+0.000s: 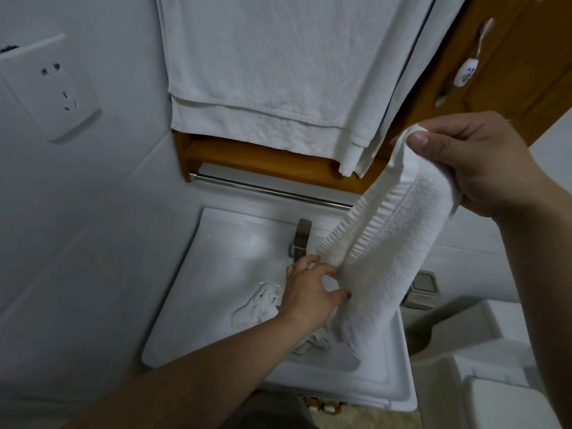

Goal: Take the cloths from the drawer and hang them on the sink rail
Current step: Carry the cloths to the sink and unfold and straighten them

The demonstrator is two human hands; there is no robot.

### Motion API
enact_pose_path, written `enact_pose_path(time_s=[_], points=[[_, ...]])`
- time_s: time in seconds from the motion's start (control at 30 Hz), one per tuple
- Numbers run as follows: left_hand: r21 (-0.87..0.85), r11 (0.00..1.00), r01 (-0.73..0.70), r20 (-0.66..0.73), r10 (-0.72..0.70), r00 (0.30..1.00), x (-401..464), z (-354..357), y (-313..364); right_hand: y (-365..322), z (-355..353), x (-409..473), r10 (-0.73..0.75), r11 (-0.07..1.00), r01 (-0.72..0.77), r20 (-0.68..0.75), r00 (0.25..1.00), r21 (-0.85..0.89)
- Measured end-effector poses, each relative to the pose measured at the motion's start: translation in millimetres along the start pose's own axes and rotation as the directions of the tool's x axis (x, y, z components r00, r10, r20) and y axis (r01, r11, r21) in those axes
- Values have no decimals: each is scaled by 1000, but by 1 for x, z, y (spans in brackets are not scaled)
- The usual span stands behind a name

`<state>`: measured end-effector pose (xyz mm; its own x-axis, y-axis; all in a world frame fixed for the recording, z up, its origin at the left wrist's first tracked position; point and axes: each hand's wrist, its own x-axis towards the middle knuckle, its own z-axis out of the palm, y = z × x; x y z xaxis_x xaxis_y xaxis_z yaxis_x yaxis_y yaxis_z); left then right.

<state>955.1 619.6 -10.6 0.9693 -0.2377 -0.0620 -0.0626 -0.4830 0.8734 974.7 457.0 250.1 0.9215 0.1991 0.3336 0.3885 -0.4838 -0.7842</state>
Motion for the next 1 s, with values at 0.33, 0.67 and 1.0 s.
enact_pose_path(time_s=[0.33, 0.67, 1.0], points=[[-99, 994, 53, 34, -49, 998, 1, 7, 6, 1, -2, -5, 4, 1000, -4, 4, 1000, 11], [-212, 958, 193, 123, -170, 978, -2, 9, 4, 8, -2, -9, 48, 999, -48, -26, 999, -22], [-306, 917, 256, 6, -266, 964, -11, -3, -13, 30, -15, -14, 126, 992, -126, -53, 991, -10]])
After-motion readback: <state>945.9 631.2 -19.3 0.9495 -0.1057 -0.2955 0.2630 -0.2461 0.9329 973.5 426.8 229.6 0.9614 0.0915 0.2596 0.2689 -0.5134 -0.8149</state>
